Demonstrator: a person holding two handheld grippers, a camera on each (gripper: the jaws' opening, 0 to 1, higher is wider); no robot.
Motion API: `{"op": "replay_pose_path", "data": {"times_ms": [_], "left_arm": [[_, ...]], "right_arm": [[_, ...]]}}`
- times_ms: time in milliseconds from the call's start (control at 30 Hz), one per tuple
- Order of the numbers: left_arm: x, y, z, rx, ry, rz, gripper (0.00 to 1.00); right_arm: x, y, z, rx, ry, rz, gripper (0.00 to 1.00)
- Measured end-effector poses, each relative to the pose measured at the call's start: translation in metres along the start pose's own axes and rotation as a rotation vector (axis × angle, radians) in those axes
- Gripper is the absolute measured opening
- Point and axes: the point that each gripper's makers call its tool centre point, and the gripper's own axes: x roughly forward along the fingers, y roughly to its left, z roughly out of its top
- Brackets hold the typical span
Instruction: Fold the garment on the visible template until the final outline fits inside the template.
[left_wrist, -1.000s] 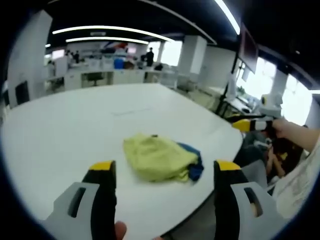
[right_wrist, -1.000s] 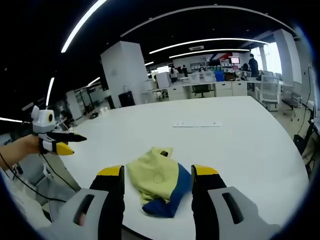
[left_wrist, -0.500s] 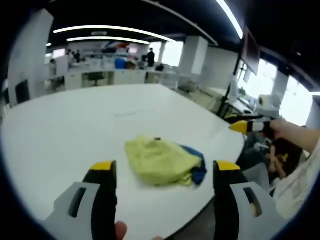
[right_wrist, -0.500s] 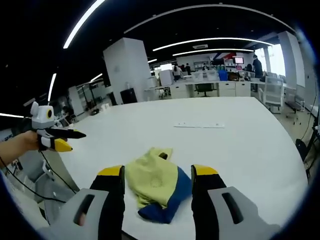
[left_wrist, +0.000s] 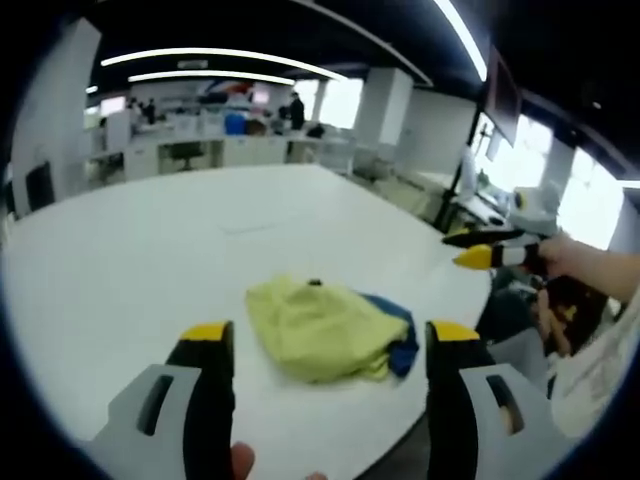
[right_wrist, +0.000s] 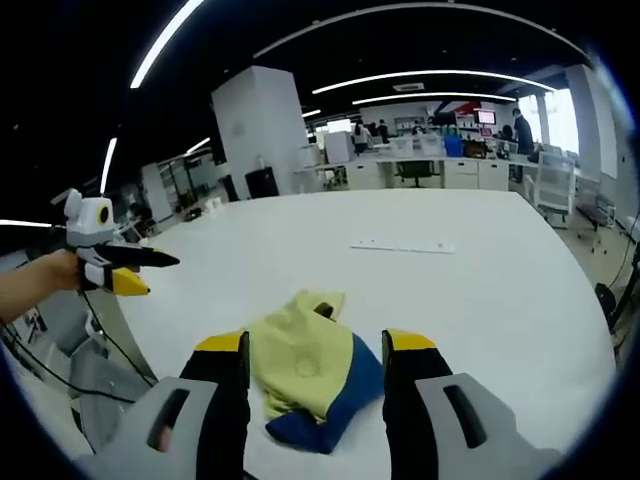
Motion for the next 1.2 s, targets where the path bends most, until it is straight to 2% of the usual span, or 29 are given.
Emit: {"op": "replay_pose_path", "data": {"times_ms": [700,1200], "left_arm": [[0.028,0.013,0.012,0.032,0.041,-0.041,0.75],[0.047,0.025,0.016,0.048,0.074,-0.052,0.74]], "right_arm": [[0.02,-0.01,0.001,0.016,0.016,-0.001,0.53],[0.041,-0.004,-0.007,0.015,0.057,0.033,0.53]]}}
